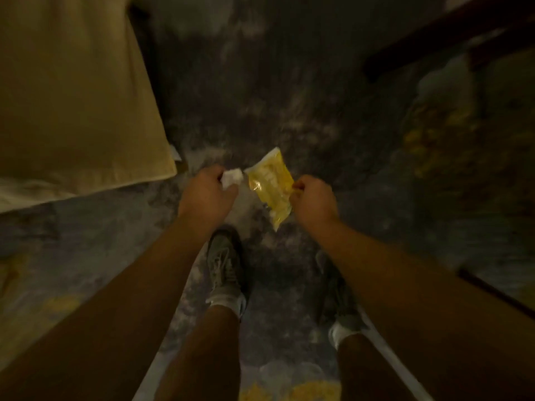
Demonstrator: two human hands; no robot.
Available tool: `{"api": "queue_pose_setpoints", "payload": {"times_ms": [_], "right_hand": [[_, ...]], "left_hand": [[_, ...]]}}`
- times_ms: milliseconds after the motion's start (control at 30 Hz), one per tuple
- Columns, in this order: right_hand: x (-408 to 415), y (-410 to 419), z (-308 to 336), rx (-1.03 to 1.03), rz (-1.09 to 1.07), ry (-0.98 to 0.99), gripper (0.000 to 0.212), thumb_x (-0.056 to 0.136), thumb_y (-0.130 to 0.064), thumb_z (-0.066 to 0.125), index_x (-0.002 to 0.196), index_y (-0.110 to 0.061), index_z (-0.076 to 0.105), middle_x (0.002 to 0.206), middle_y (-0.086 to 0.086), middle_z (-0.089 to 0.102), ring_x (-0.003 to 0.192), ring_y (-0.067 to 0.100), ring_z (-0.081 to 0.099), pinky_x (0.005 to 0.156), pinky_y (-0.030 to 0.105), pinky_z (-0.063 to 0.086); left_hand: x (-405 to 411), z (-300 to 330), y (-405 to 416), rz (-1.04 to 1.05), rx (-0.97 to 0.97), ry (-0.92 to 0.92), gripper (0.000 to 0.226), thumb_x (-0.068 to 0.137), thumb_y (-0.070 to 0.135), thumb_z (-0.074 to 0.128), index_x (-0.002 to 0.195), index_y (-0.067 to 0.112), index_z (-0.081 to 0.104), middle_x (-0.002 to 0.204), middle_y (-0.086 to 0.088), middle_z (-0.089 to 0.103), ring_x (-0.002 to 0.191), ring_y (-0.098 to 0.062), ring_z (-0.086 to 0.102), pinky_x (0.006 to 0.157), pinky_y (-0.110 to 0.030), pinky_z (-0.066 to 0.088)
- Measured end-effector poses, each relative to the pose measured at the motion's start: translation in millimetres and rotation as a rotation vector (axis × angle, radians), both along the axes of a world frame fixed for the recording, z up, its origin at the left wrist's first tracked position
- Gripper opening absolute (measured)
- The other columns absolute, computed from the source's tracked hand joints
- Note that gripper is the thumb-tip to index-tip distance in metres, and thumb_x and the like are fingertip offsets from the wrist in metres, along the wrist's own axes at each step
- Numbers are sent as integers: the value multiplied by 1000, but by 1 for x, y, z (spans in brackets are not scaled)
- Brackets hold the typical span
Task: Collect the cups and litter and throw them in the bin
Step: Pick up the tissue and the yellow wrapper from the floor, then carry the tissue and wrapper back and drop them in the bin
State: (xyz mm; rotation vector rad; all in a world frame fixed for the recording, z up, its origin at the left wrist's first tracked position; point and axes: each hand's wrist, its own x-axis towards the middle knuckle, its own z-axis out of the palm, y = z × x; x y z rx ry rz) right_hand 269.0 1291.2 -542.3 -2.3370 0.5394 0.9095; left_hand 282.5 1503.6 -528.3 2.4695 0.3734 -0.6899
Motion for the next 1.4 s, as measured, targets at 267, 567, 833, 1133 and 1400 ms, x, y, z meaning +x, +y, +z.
{"api": "queue_pose_setpoints", "payload": {"times_ms": [267,567,833,1133,1400], "right_hand": [[32,-40,267,10,-125,-214,13,90,-18,61,98,-13,69,101,10,68,92,27,66,81,37,53],[48,-47,521,-56,-135,-541,2,93,-31,65,93,-29,63,91,-11,62,80,4,61,73,25,55],[40,-46,649,-202,-210,-782,11,89,-32,69,86,-37,59,82,-14,60,74,2,61,66,24,57],[52,-73,683,-180,-313,-803,21,90,-34,70,82,-45,54,88,-20,61,77,-1,63,64,17,53],[127,-153,674,-102,-408,-876,12,89,-27,70,87,-34,61,84,-13,66,78,4,64,74,34,59]], "left_hand": [[55,255,-35,-20,-137,-156,26,90,40,62,75,19,61,68,1,62,63,-17,58,52,-29,36],[98,497,-33,-53,-251,-388,24,82,46,64,64,33,54,58,13,61,54,3,56,47,-14,31],[126,631,-17,-218,-243,-582,29,83,46,64,74,19,62,69,1,67,66,-20,64,59,-33,50],[170,671,-37,-404,-245,-628,17,81,39,69,89,24,70,81,3,71,74,-14,67,69,-41,56],[267,673,-128,-500,-206,-618,12,82,34,70,86,23,70,80,2,70,73,-13,65,66,-33,51]]}}
